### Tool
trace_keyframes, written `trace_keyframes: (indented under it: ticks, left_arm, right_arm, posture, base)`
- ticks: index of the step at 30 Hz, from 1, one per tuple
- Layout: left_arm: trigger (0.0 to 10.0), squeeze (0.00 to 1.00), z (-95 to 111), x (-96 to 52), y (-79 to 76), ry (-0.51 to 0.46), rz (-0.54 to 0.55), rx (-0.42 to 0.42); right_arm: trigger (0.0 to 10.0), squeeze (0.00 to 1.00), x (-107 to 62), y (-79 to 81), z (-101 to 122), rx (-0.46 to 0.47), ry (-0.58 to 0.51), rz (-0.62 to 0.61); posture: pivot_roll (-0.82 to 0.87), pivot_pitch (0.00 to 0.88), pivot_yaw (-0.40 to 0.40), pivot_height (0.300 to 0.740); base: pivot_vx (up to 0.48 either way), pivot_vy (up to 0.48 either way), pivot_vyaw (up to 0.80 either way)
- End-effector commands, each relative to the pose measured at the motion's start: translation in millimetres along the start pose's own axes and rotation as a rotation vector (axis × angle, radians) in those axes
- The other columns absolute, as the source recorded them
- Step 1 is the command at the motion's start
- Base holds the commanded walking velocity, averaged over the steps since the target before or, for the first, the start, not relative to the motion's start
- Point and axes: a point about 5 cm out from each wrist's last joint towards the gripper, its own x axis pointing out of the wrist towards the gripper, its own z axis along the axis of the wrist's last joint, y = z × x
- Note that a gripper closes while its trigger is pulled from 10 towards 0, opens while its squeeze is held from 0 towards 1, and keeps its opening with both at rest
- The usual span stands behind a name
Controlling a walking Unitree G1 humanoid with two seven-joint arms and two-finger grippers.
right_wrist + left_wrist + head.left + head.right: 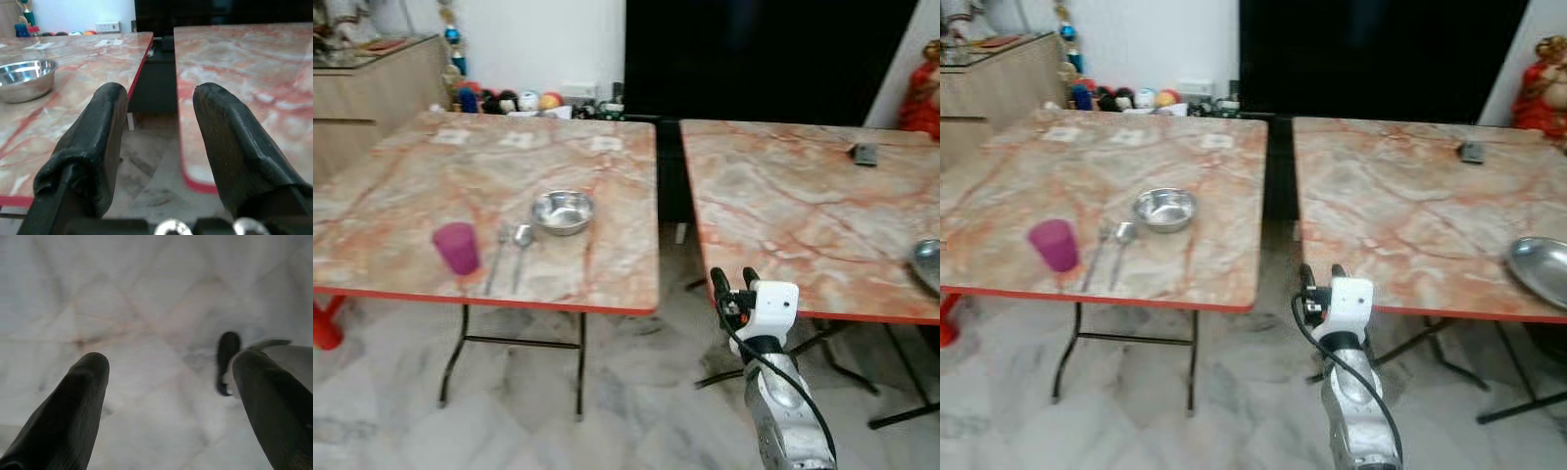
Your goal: Setting the table
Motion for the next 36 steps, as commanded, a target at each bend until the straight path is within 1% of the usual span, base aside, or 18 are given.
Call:
trace_keyframes:
  ticks: [1, 6, 9, 28, 32, 36]
  left_arm:
    - [10.0, 0.00, -3.8, -0.6, -1.0, 0.018, -0.002, 0.009]
    - [10.0, 0.00, -4.0, -0.7, -1.3, 0.018, -0.002, 0.010]
    - [10.0, 0.00, -4.4, -0.9, -1.8, 0.017, -0.006, 0.021]
    - [10.0, 0.00, -4.6, -1.0, -1.9, 0.017, -0.014, 0.023]
    - [10.0, 0.00, -3.8, -0.7, -1.4, 0.016, -0.010, 0.018]
    - [10.0, 0.00, -3.5, -0.6, -1.3, 0.017, -0.009, 0.012]
  right_arm:
    - [10.0, 0.00, -2.2, -5.9, -6.0, 0.000, 0.024, -0.020]
    - [10.0, 0.00, -1.8, -4.0, -7.1, 0.000, 0.028, -0.011]
    - [10.0, 0.00, -1.7, -1.7, -7.8, 0.002, 0.030, -0.003]
    - [10.0, 0.00, -0.5, 1.0, -8.7, 0.010, 0.031, 0.007]
    - [10.0, 0.00, -1.4, 2.7, -6.1, -0.012, 0.010, 0.024]
    - [10.0, 0.00, -2.2, 3.6, -5.7, -0.007, 0.010, 0.026]
  posture:
    - [0.02, 0.000, 0.004, 0.740]
    - [0.03, 0.000, 0.002, 0.740]
    - [0.02, 0.000, 0.001, 0.740]
    - [0.02, 0.003, 0.002, 0.740]
    - [0.02, 0.022, 0.001, 0.740]
    - [0.02, 0.035, 0.002, 0.740]
  base:
    - [0.000, 0.375, 0.00]
    - [0.000, 0.301, 0.00]
    - [0.000, 0.000, 0.00]
    - [0.000, 0.000, 0.00]
    - [0.000, 0.000, 0.00]
    - [0.000, 0.000, 0.80]
